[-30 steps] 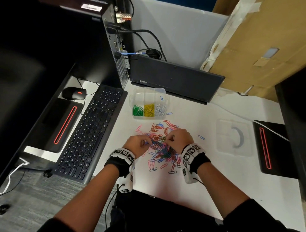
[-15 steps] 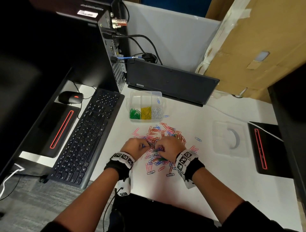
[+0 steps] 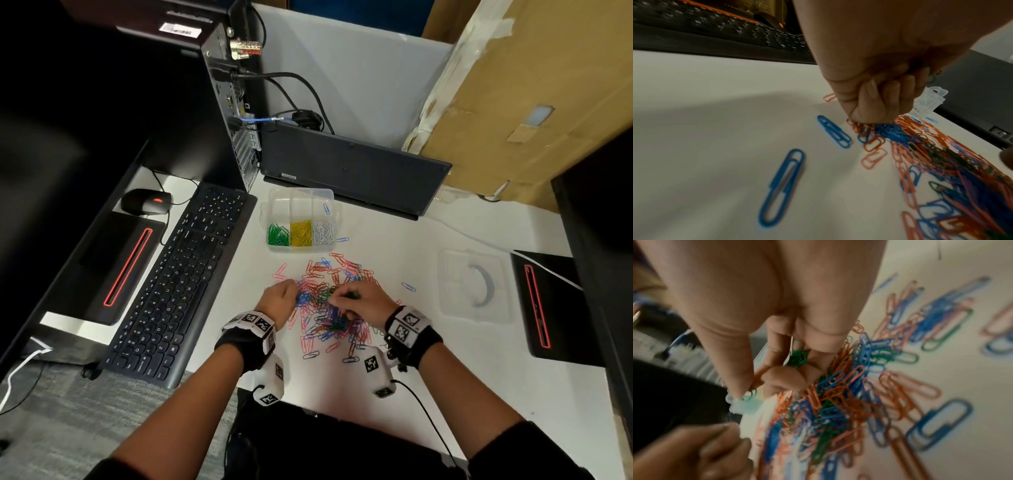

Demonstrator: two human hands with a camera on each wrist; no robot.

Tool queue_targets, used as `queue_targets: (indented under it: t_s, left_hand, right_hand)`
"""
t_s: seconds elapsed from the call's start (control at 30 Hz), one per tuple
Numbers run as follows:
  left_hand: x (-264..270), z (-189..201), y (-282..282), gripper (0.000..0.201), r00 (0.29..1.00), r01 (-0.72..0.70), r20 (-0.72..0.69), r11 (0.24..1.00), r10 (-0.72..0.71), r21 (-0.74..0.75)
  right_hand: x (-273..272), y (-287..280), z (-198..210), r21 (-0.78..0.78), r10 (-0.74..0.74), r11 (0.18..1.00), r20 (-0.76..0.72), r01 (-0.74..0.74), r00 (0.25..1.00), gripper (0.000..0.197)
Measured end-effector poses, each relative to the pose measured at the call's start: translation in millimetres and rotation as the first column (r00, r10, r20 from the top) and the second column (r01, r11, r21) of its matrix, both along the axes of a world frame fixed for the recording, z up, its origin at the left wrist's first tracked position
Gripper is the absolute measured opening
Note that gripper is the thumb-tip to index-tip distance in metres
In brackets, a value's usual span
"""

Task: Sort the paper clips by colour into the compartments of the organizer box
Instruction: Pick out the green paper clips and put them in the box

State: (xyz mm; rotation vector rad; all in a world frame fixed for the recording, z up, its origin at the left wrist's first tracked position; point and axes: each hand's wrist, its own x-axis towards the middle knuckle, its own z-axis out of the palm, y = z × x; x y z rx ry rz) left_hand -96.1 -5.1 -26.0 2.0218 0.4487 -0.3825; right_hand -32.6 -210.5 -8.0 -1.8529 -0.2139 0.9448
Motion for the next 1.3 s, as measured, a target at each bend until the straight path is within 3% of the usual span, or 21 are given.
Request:
queue_targets:
  t_s: [0.07,0.2,0.3,0.37,0.43,0.53,0.6,0.7,0.8,0.87,0.97,1.07,1.17,1.23,1.3]
  left_hand:
    - [2,-1,-2,0.038,1.0,0.027,0.011,0.999,-0.027,0.027]
    - [4,-3,-8,0.028,0.996,0.065,0.064,0.997,-0.066,0.03]
    - [4,-4,-13,0.034,0.998,0.033,0.059,0.999,-0.032,-0.017]
    - [4,-5,-16,0.036,0.997,-0.007,0.074,0.999,0.01,-0.042]
    - [4,-3,-20,0.033,0.995,-0.055,0.084,0.998,0.058,-0.039]
    - [5,3,-25,0.028,0.993,-0.081,0.087,0.996,0.083,-0.023]
    - [5,4,-27,0.037,0.997,-0.012,0.073,0.995,0.004,0.102]
    - [2,-2,-28,0.026,0.996,0.021,0.079,0.95,-0.048,0.312]
    - [1,-8,-29,0.029,0.997,0.005,0.069,0.919,-0.035,0.394]
    - [2,-10,-29,0.03,0.998,-0.003,0.052,0.914,-0.02,0.406]
    - [3,-11,-32,0.025,1.0,-0.009,0.02,0.916,0.001,0.401]
    - [1,-14,-33,0.022,0.999,-0.043,-0.005,0.934,0.048,0.355]
    - [-3,-17,-33,0.022,0.996,-0.092,0.009,0.958,0.093,0.272]
    - [-4,-17,-34,0.018,0.995,-0.101,0.027,0.97,0.097,0.223]
    - [-3,-18,-33,0.014,0.996,-0.079,0.048,0.98,0.072,0.181]
  right_hand:
    - [0,-4,1,0.131,-0.107,0.981,-0.238,0.141,0.965,0.007]
    - [-1,-11,-5,0.257,-0.244,0.86,-0.551,0.44,0.798,0.019]
    - [0,-17,-7,0.295,-0.25,0.749,-0.704,0.594,0.665,0.031]
    - [0,-20,-5,0.31,-0.234,0.672,-0.773,0.672,0.59,0.024]
    - [0,-25,-3,0.334,-0.216,0.644,-0.784,0.689,0.582,0.016]
    - [-1,-27,2,0.344,-0.218,0.747,-0.681,0.568,0.699,0.02]
    - [-3,-25,3,0.291,-0.228,0.853,-0.539,0.433,0.811,0.028]
    - [-9,-20,2,0.187,-0.226,0.931,-0.376,0.313,0.899,0.031]
    - [-17,-17,1,0.046,-0.081,0.996,-0.011,0.081,0.997,0.024]
    - [-20,-17,-3,-0.052,0.083,0.996,0.252,-0.072,0.964,0.013]
    - [-21,-15,-10,-0.245,0.296,0.948,0.448,-0.202,0.844,0.014]
    - [-21,-13,-17,-0.387,0.424,0.889,0.494,-0.244,0.759,0.016]
    - [-23,-10,-19,-0.42,0.474,0.867,0.526,-0.269,0.706,0.015]
    - [-23,-10,-21,-0.409,0.475,0.869,0.535,-0.278,0.698,0.01]
    - [-22,-12,-25,-0.364,0.427,0.894,0.52,-0.26,0.74,0.008]
